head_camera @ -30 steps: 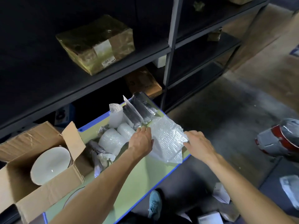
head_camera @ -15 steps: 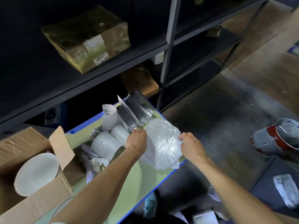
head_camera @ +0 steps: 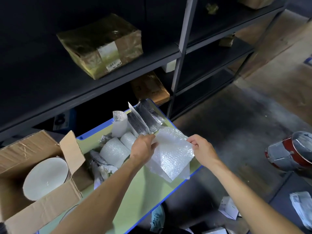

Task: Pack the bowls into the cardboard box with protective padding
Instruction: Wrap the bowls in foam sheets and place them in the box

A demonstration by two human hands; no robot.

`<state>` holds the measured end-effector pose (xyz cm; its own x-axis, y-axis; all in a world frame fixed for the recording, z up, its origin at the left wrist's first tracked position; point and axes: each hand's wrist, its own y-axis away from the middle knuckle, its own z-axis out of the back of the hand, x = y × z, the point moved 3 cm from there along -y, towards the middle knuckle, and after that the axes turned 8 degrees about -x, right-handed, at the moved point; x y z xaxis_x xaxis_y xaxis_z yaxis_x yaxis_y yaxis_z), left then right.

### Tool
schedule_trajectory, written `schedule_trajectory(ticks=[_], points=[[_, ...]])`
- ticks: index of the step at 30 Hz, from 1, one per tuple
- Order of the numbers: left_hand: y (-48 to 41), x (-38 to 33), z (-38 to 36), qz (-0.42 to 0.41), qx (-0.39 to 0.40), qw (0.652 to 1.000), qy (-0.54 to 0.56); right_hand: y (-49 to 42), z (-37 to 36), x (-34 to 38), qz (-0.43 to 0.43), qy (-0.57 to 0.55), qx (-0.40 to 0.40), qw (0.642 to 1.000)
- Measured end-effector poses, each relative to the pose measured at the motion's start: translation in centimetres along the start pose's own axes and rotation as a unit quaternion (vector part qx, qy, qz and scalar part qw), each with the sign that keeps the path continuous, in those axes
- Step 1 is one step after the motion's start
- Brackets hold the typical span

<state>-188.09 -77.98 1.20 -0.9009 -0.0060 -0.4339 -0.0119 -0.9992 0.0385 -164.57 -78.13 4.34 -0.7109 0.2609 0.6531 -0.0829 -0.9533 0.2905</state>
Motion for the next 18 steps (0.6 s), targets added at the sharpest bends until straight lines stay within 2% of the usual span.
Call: schedule_trajectory(ticks=[6,10,13,16,18], points=[[0.5,-0.8,2.8,0.022,-0.031,0.995,0.096,0.4,0.3,1.1,0.023,0.022,0.047,0.998],[0.8,-1.8,4.7,-0.043,-0.033,0.993,0.106,0.6,0.2,2.9,0.047,0.022,0.069,0.996],[1.3,-1.5,6.0,-0.056,-0.045,0.991,0.117,0.7,-0.1,4.4,0.069,0.033,0.087,0.993],[2.1,0.0,7.4,-0.015,-0.083,0.986,0.147,1.2,-0.4,5.5,0.08,0.014,0.112,0.99],[2.9,1.4,8.0,0.042,-0.104,0.98,0.167,1.9,-0.4,6.1,0.06,-0.044,0.117,0.99]])
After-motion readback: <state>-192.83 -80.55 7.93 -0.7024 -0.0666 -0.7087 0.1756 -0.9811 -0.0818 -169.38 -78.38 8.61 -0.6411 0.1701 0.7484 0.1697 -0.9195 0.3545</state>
